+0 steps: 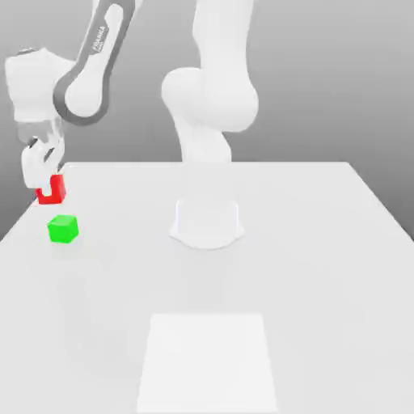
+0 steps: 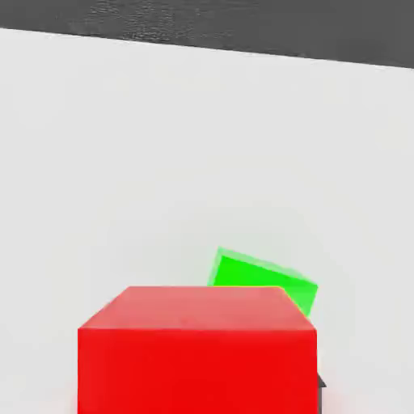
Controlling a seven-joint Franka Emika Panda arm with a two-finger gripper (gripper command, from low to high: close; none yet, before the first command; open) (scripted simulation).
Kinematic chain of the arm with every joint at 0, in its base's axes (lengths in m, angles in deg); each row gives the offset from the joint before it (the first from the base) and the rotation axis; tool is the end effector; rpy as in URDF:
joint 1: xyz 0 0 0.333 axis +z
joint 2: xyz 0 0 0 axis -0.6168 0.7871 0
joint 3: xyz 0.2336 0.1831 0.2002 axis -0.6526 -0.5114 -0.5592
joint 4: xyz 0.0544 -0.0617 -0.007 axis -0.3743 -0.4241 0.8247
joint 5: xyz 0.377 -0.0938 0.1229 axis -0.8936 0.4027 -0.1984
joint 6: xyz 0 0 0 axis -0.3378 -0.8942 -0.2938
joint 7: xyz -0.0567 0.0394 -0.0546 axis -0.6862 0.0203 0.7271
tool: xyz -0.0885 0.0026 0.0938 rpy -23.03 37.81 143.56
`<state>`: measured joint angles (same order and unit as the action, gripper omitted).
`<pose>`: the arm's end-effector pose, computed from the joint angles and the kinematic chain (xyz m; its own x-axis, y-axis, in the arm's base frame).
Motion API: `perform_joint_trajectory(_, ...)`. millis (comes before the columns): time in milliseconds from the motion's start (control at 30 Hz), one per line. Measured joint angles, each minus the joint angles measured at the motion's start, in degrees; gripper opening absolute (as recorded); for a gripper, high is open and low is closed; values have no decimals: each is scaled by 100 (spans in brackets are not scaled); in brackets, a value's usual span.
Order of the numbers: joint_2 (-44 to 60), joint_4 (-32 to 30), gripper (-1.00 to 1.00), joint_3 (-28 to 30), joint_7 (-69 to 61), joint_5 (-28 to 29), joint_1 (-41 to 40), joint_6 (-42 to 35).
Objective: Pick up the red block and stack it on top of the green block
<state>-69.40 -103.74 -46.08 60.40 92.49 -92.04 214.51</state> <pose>0.0109 -0.3502 0.2491 -0.6982 -0.7159 0.0001 -0.7159 0.6982 -0.0059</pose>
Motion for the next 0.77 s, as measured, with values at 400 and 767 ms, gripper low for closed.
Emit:
perform_joint_trajectory(400,833,-2,-100,297,-704,-1058,488,801)
perform_joint_trajectory(767,1751,28,100,-58,-2065,-2978,657,1428)
